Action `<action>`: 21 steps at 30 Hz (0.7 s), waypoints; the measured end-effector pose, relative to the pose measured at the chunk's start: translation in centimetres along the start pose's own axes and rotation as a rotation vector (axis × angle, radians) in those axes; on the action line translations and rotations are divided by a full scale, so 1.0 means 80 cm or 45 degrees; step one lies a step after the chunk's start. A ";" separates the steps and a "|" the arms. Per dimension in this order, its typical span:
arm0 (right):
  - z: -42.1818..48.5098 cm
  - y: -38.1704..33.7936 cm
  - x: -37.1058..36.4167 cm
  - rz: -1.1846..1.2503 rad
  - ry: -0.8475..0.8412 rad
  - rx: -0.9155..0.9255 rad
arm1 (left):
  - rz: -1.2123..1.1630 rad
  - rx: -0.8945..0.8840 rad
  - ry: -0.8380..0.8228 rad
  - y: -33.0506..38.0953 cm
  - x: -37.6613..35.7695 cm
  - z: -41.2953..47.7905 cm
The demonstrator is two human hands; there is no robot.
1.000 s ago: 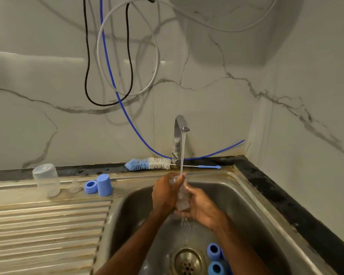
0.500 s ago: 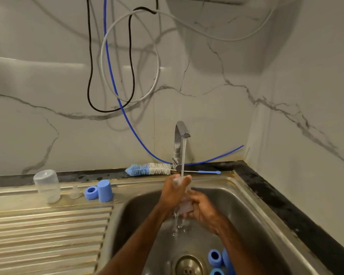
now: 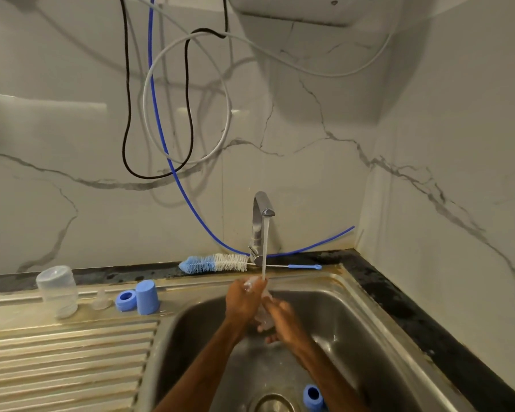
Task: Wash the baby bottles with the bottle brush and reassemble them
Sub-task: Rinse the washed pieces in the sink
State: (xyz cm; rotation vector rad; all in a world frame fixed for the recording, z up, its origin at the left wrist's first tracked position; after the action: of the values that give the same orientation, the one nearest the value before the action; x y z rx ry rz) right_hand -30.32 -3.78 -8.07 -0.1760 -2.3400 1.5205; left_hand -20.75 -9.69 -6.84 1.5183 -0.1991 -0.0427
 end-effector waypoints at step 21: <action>-0.014 0.002 0.024 0.453 -0.395 0.102 | -0.590 0.092 -0.245 -0.002 0.009 -0.046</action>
State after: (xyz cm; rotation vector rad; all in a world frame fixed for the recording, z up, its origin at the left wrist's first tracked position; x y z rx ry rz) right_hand -31.69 -2.19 -7.38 -0.3773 -2.5836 1.9267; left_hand -19.45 -6.18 -7.05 1.6061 0.0026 -0.5569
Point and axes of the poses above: each hand's wrist, its own z-axis towards the middle knuckle, its own x-axis out of the back of the hand, y = z × x, the point moved 4 cm from there along z, towards the middle knuckle
